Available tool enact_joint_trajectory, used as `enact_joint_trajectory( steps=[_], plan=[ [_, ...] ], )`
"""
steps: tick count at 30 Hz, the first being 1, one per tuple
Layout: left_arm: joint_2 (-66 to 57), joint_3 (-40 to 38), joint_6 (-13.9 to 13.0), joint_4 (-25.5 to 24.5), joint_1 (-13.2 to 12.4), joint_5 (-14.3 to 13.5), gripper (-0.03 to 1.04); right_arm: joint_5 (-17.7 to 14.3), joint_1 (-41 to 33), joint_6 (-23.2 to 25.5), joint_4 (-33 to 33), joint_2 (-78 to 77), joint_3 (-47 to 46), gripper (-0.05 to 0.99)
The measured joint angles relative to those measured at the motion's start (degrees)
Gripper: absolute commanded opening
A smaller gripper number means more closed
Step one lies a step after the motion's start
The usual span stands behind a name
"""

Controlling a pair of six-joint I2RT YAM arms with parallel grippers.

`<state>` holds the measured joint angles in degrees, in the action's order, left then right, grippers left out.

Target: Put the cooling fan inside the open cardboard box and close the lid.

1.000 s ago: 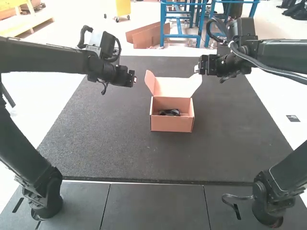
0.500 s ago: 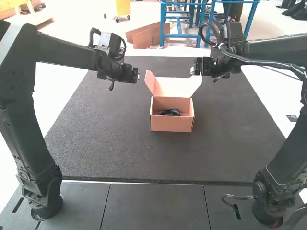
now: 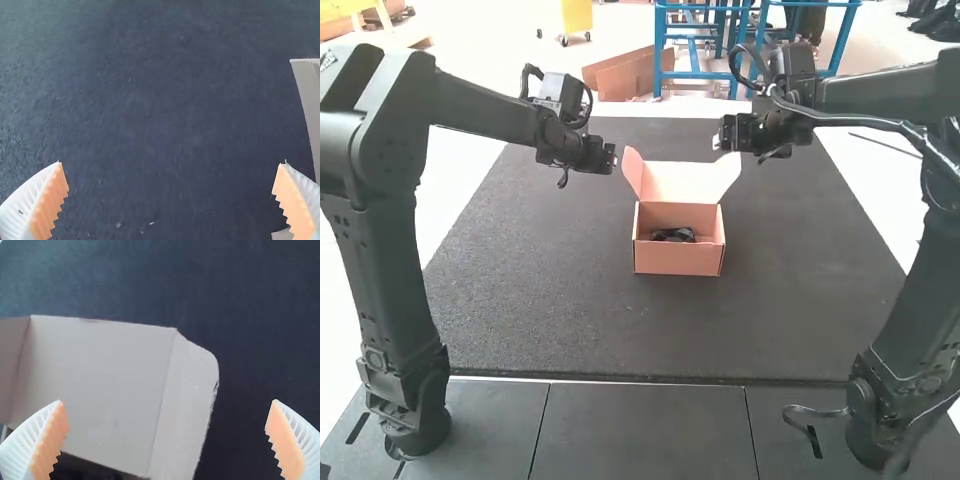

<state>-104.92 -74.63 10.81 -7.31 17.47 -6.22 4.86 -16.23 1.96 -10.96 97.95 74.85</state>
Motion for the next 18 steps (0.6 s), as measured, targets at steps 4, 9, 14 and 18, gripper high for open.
enact_joint_trajectory(
  steps=[4,9,14,18],
  plan=[
    [-1.66,-2.12,-0.02,-0.39,0.00,0.20,0.97,0.15,0.20,0.52,-1.51,1.62,1.49,0.90],
    [-2.67,-4.00,-0.04,-0.66,0.00,2.67,0.97,0.26,1.44,1.31,-3.13,3.10,3.21,0.87],
    [-2.69,-4.76,-0.04,-0.87,0.81,5.51,0.97,0.37,2.23,1.64,-3.56,3.89,3.82,0.84],
    [-2.69,-4.76,-0.04,-1.31,2.01,7.08,0.97,0.90,2.27,1.84,-4.15,4.11,3.82,0.82]
  ],
)
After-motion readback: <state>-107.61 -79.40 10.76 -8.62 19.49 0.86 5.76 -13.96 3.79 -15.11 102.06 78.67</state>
